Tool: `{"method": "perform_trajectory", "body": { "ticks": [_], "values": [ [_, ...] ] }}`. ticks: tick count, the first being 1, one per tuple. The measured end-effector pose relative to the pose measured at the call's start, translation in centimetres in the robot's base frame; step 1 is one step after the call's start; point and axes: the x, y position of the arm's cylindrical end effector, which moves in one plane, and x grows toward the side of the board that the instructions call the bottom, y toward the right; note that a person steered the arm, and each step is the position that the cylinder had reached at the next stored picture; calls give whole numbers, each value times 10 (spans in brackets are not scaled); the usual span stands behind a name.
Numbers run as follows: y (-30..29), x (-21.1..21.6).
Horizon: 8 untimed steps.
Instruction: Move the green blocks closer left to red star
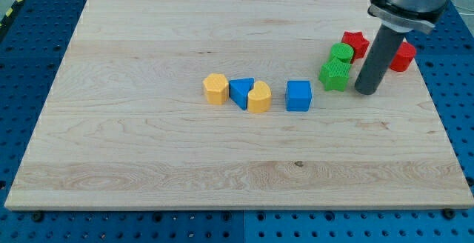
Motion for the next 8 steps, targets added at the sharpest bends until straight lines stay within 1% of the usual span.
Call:
{"method": "perform_trajectory", "body": {
  "ticks": [1, 2, 3, 4, 5, 7, 8],
  "values": [
    [-39, -1],
    [-76, -18],
    [-90, -31],
    [-89, -14],
    [-68, -1],
    [-1, -21],
    [12, -32]
  ]
}}
